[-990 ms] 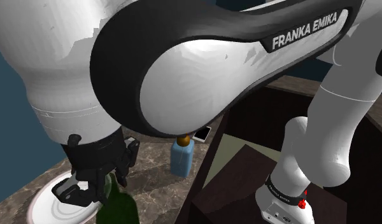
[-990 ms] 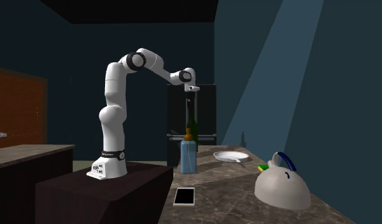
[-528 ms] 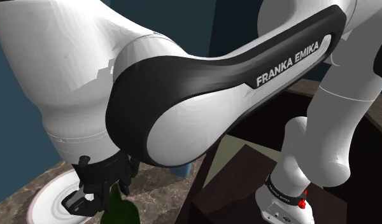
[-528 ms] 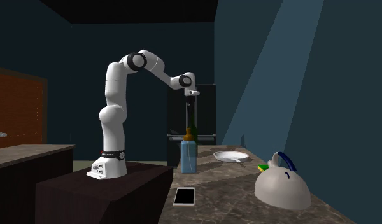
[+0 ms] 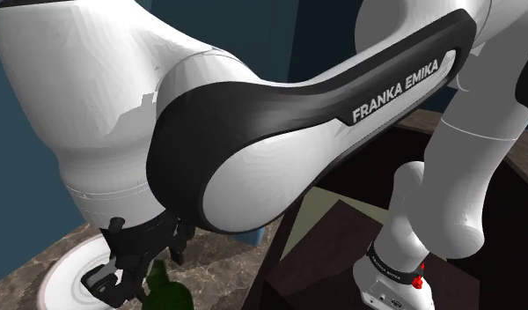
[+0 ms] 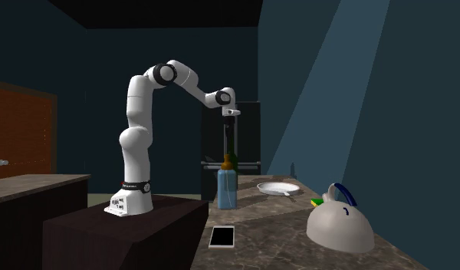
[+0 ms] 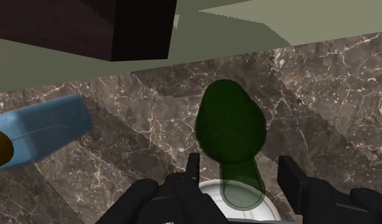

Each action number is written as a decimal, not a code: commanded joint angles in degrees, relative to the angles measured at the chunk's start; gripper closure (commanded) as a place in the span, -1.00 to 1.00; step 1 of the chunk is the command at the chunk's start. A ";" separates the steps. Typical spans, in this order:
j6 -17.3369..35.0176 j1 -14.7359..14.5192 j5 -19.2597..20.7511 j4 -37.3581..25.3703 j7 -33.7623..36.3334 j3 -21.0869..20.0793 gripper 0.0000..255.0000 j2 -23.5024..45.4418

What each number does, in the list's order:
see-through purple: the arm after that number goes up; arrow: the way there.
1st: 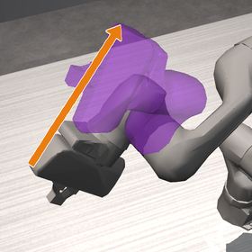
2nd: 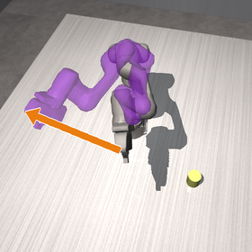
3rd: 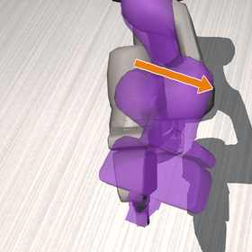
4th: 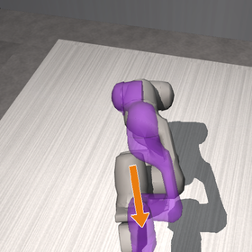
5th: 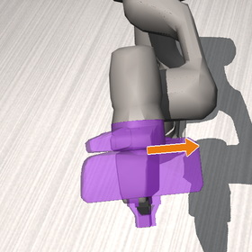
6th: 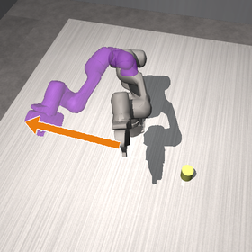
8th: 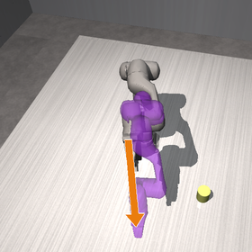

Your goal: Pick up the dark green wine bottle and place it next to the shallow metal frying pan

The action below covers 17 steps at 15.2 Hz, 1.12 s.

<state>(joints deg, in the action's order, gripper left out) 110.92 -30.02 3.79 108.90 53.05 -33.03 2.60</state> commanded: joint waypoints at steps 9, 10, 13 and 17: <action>-7.10 -0.02 -0.69 -6.31 -0.49 -0.08 -1.00 -0.99; -7.10 -0.02 -0.69 -6.31 -0.49 -0.08 -1.00 -0.99; -7.10 -0.02 -0.69 -6.30 -0.49 -0.08 -1.00 -0.99; -7.10 -0.02 -0.69 -6.31 -0.49 -0.08 -1.00 -0.99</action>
